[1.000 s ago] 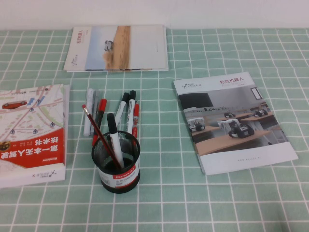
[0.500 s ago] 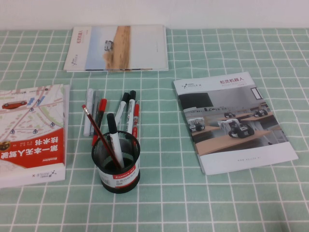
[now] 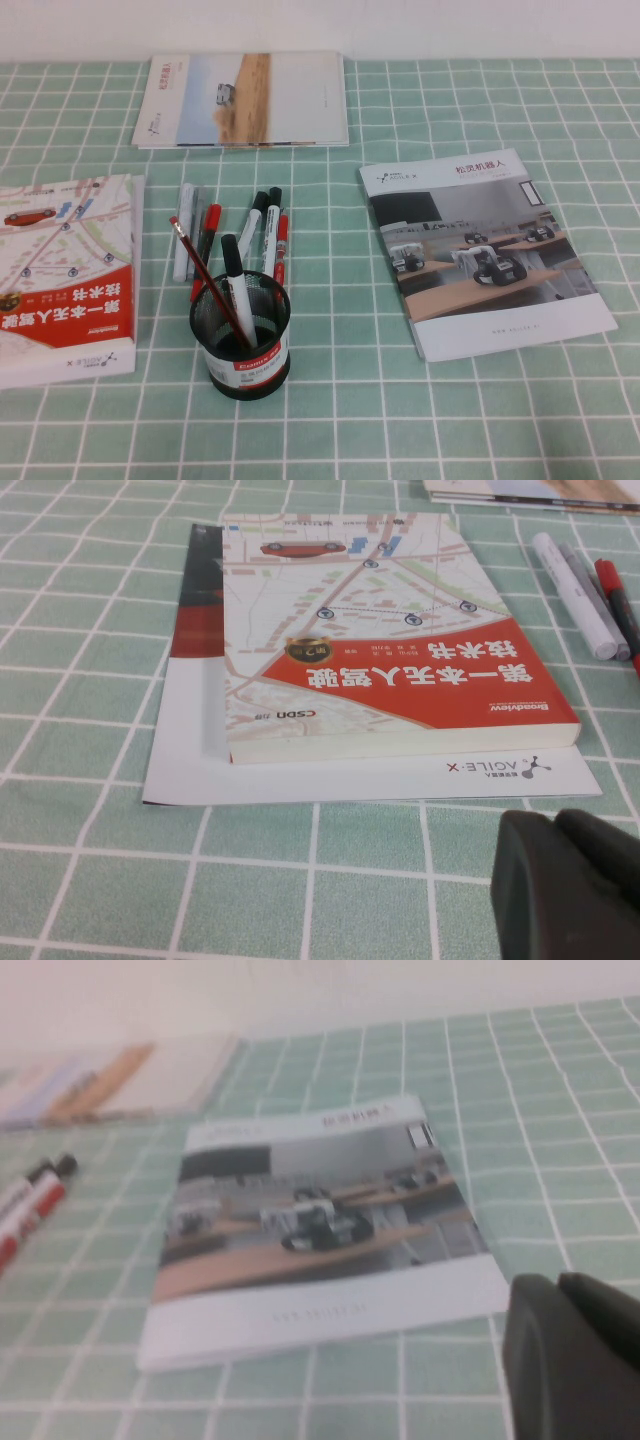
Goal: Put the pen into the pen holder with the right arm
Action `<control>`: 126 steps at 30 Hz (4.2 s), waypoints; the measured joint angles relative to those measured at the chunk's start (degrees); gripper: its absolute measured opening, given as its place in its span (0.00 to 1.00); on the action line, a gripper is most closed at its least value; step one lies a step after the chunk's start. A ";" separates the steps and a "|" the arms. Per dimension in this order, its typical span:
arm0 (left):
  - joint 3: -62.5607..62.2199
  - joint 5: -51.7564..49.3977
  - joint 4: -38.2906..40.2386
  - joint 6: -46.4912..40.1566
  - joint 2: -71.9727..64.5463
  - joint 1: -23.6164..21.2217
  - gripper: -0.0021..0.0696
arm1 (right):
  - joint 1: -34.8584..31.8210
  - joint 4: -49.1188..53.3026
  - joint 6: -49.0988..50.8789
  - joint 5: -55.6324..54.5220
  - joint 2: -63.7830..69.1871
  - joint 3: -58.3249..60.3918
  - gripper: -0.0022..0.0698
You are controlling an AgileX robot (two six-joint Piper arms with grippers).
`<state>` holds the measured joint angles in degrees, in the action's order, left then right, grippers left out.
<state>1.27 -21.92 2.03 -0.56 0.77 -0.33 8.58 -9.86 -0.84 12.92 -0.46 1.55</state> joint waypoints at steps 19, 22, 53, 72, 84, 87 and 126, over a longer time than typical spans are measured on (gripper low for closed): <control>0.00 0.00 0.00 0.00 0.00 0.00 0.02 | 0.00 -29.01 0.00 -7.29 0.00 -0.89 0.00; 0.00 0.00 0.00 0.00 0.00 0.00 0.02 | 0.00 -29.42 0.00 -0.70 3.36 -4.88 0.00; 0.00 0.00 0.00 0.00 0.00 0.00 0.02 | 19.35 -4.41 11.74 30.89 80.76 -61.09 0.00; 0.00 0.00 0.00 0.00 0.00 0.00 0.02 | 28.49 -0.04 18.94 41.71 119.32 -104.11 0.26; 0.00 0.00 0.00 0.00 0.00 0.00 0.02 | 29.67 6.20 22.69 43.53 135.01 -126.76 0.33; 0.00 0.00 0.00 0.00 0.00 0.00 0.02 | 29.67 7.17 23.22 44.86 138.20 -130.95 0.33; 0.00 0.00 0.00 0.00 0.00 0.00 0.02 | 31.46 7.60 23.46 51.63 146.08 -141.87 0.32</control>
<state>1.27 -21.92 2.03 -0.56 0.77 -0.33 40.04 -2.26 22.62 64.54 145.62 -140.32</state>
